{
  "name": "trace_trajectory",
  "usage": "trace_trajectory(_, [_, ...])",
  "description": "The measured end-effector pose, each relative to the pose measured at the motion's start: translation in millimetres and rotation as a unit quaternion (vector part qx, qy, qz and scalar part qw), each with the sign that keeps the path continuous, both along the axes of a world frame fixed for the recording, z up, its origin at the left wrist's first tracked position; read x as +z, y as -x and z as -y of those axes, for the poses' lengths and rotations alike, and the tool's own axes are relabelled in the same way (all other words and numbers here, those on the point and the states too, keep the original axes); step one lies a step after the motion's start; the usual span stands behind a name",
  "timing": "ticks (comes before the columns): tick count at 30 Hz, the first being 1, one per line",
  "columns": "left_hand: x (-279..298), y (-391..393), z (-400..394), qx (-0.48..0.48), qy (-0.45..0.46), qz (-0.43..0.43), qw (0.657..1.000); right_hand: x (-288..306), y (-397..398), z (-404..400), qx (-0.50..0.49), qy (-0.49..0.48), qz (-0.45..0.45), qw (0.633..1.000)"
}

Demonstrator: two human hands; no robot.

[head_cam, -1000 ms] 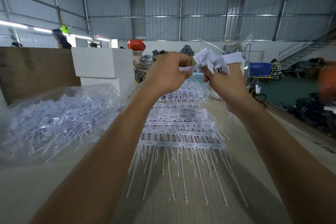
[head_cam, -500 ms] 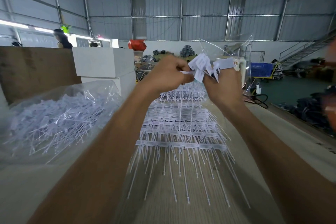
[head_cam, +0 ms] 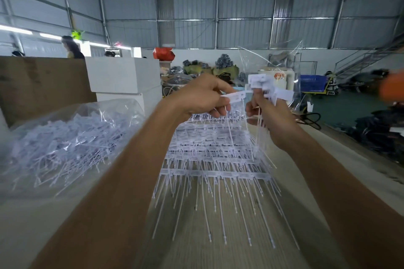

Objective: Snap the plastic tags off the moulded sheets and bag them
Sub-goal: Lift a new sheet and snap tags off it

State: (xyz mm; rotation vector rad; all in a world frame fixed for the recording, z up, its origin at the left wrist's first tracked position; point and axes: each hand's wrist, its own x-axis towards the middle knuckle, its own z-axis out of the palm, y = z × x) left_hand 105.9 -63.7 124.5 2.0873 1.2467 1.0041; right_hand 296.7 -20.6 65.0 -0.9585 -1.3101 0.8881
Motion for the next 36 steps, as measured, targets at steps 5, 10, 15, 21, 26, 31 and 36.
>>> trace_trajectory(5, [-3,4,-5,-0.002,0.009,0.051,0.999,3,12,5,0.028,-0.029,0.004,0.999])
trace_trajectory(10, [-4,5,-7,0.025,-0.029,0.081,0.996,7,12,11,0.124,-0.015,-0.014,0.992])
trace_trajectory(15, [-3,6,-5,0.060,-0.072,0.044,0.995,11,12,15,0.189,-0.033,-0.032,0.981])
trace_trajectory(21, [-2,3,-3,0.057,-0.069,0.084,0.992,6,12,13,0.141,-0.086,0.027,0.986])
trace_trajectory(26, [2,5,-8,0.074,-0.008,0.213,0.974,7,16,17,0.103,-0.203,0.105,0.968])
trace_trajectory(31, [0,7,-11,0.086,0.058,0.247,0.963,11,21,13,-0.068,-0.325,0.366,0.869])
trace_trajectory(36, [7,7,-5,0.075,-0.033,0.165,0.983,5,28,18,0.019,-0.238,0.194,0.952])
